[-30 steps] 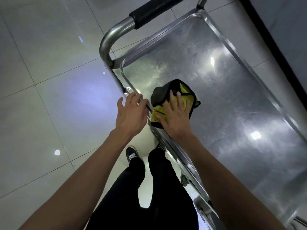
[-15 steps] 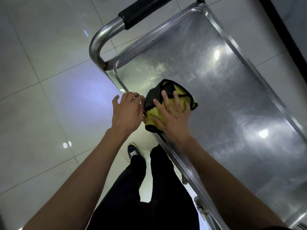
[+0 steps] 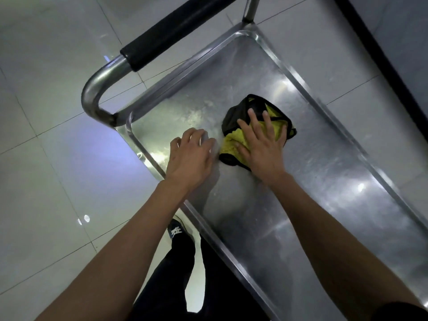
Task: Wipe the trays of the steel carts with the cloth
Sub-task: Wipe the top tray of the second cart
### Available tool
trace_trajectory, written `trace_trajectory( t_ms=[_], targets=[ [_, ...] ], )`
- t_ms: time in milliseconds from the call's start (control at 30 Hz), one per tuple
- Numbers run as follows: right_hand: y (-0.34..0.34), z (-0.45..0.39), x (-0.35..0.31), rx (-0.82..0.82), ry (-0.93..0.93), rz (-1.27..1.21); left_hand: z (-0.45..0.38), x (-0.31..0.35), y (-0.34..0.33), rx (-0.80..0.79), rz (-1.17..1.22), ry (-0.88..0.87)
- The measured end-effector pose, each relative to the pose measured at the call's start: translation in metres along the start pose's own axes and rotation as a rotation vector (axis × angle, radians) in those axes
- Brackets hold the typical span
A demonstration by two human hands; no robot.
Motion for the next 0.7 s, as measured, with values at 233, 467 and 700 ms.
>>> trace_trajectory(
  t_ms=[233,467,700],
  targets=[
    [0.013,-0.063,0.099,-0.062,-0.210,-0.113,-0.038,0.051,-0.011,-0.108,-0.092,0.007],
    [0.010,-0.045,0.084,-0.056,-0.203,-0.123,-0.031,0.047,-0.010,-0.102,-0.090,-0.036],
    [-0.002,0.014,0.034,-0.065,-0.195,-0.103,-0.001,0.025,0.000,-0.006,-0.022,-0.092]
  ],
)
Point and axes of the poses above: each hand's wrist, its own z-axis away from the middle knuckle, its own y-axis out of the back of the hand, x = y × z, the point moved 10 cm from there along -z, towards the middle knuckle, and after that the axes turned 6 degrees about -x, right-handed, at the moved point
